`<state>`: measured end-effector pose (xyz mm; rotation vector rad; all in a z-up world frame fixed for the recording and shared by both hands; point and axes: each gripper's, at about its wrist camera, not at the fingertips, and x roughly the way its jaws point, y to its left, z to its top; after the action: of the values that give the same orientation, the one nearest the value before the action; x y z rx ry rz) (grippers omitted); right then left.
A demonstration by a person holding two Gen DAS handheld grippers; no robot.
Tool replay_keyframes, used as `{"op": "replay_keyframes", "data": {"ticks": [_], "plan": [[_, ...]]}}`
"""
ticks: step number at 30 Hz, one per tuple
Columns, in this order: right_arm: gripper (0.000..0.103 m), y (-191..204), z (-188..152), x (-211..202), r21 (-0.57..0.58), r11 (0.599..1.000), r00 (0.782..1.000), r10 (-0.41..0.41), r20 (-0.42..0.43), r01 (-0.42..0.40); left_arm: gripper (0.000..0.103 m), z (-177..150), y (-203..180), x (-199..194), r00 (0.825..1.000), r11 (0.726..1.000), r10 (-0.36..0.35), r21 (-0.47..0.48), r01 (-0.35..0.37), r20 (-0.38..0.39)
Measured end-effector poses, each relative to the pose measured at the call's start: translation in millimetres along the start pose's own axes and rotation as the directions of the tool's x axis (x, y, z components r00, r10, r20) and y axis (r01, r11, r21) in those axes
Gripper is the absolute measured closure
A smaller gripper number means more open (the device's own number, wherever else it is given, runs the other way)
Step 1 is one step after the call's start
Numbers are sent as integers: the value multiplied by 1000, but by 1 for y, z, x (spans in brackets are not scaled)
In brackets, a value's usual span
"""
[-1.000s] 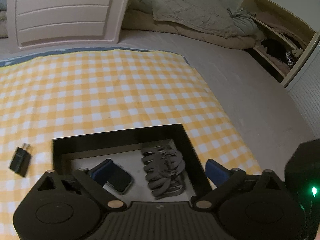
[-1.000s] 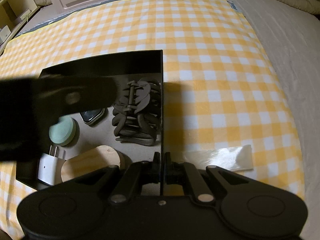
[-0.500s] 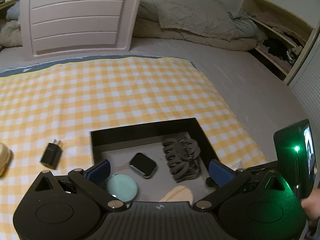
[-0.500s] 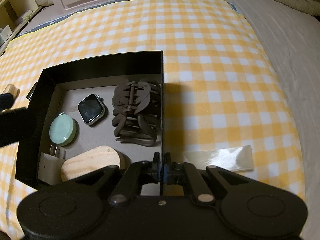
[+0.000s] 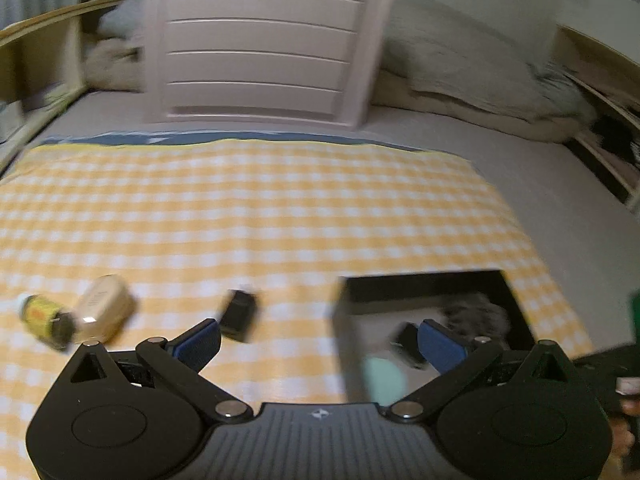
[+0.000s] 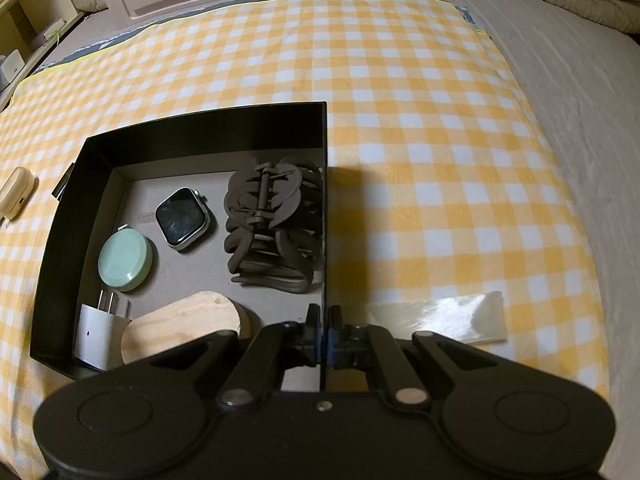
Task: Organize rigid objects
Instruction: 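Move the left tool to the beige KINYO earbud case and grasp it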
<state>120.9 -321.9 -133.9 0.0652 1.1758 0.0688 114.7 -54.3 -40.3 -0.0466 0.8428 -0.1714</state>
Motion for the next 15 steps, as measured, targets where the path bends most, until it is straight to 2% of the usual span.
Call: {"op": "replay_keyframes", "data": {"ticks": [4,8,12,15], "plan": [[99,0,-1,0,0,1000,1000,-1,0,1,0,6,43,6,995,989,100,-109,-99,-1],[99,0,-1,0,0,1000,1000,0,0,0,0,12,80,16,981,952,192,-239,-194,-30],[99,0,-1,0,-2,1000,1000,1,1,-1,0,16,112,29,954,889,294,-349,-296,-60],[99,1,-2,0,-2,1000,1000,0,1,0,0,17,132,42,933,820,342,-449,-354,-113]]}}
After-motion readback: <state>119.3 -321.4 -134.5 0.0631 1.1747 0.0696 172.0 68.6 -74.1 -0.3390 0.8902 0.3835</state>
